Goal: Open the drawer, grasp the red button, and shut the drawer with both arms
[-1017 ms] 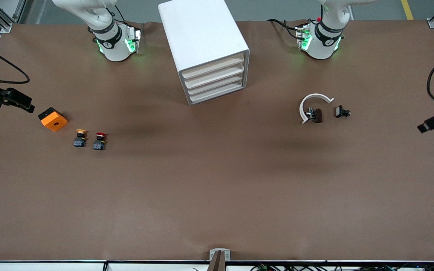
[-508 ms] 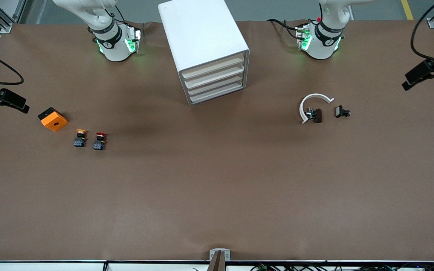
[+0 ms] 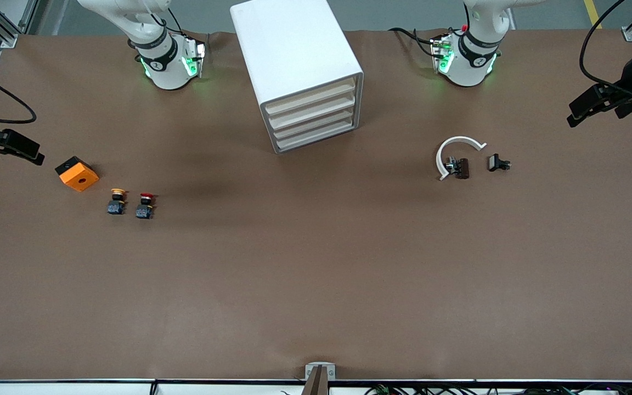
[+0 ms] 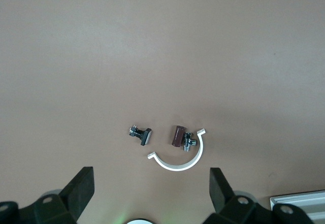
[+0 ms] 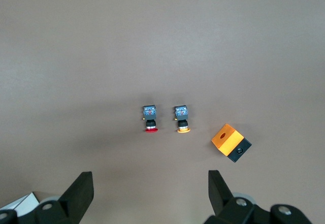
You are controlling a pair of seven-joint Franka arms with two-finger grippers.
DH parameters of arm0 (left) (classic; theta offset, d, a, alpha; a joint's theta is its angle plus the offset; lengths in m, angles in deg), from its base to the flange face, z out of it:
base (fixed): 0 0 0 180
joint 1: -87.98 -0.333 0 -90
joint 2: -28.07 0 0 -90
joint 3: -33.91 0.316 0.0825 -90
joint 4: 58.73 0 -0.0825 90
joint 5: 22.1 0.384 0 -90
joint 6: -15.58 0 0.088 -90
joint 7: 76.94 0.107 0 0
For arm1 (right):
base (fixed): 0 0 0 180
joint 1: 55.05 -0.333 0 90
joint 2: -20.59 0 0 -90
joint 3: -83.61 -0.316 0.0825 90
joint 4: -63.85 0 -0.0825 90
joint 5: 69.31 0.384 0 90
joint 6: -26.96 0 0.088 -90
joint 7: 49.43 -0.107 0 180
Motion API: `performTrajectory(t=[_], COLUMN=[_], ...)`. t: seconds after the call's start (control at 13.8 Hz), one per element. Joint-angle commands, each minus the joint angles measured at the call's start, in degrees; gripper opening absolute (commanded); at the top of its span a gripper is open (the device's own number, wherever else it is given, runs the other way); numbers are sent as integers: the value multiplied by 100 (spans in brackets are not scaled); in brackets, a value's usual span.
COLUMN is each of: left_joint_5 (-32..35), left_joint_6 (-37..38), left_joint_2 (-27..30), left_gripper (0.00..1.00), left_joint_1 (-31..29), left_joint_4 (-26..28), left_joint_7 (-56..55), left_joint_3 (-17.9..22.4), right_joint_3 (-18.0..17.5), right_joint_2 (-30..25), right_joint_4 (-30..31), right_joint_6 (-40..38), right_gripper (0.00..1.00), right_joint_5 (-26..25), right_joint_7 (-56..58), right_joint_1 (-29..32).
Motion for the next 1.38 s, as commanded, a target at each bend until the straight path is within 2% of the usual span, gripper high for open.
performTrajectory(t=[0.0,0.22,0.44,0.8,1.31], left_joint_5=[137,146,137,137,137], left_joint_6=[-31,22,31,197,242], left_joint_2=[-59,-68,-68,-313,-410], left_gripper=[100,100,100,100,100], left_joint_1=[-70,-105,-149,-166,-245], left_joint_4=[2,-15,-50,-516,-543], left_joint_7=[94,216,305,296,278], left_joint_3=[-166,-228,-193,-166,-114], right_joint_3=[-106,-124,-106,-62,-62], right_joint_2=[73,64,64,73,73], right_joint_4=[-156,-208,-621,-639,-630], right_joint_6=[-74,-92,-363,-408,-417], right_gripper=[100,100,100,100,100], right_joint_5=[-40,-31,-40,-31,-4], right_joint_7=[59,129,455,464,455], right_joint_1=[98,90,98,169,169])
